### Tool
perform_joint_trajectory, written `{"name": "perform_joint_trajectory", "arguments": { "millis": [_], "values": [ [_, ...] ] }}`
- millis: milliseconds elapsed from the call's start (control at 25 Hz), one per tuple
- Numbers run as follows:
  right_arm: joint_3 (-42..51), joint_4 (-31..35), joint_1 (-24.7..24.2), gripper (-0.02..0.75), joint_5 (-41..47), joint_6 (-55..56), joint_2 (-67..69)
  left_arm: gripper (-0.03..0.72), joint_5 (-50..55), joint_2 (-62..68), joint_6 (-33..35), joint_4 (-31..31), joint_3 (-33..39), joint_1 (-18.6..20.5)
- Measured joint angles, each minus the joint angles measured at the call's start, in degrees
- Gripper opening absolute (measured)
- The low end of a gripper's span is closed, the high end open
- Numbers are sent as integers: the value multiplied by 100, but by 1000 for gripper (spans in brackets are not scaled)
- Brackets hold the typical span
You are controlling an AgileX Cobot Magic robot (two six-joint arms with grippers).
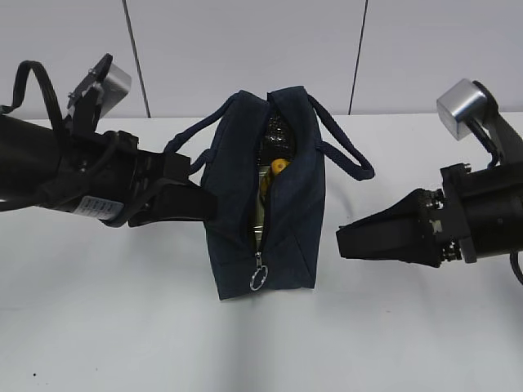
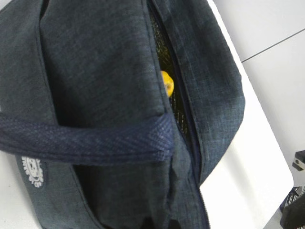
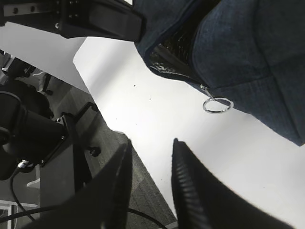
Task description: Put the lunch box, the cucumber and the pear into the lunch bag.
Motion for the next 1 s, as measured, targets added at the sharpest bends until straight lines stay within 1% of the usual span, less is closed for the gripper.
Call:
{"name": "perform_joint_trajectory", "arguments": {
  "millis": [120,320,440,600,720,800,880,1000],
  "values": [
    [0,0,0,235,-179,-150,0,-15,0,0,0,0,0,0],
    [10,-110,0,235,-728,-179,14,-14,-13,0,0,0,0,0],
    [10,-27,0,235,-832,-280,192,13,-56,0,0,0,0,0],
    [10,270,84,242,-841,-1034,506,120,-68,0,23,-5,0,0],
    [10,547,262,283,-832,-1919,638,227,-79,0,246,-84,0,0],
    [10,731,377,320,-818,-2477,684,282,-86,0,484,-161,0,0],
    [10,921,499,343,-818,-2865,699,313,-87,0,747,-181,0,0],
    [10,1038,662,355,-829,-3297,698,328,-104,45,1009,-199,0,0]
  ]
}}
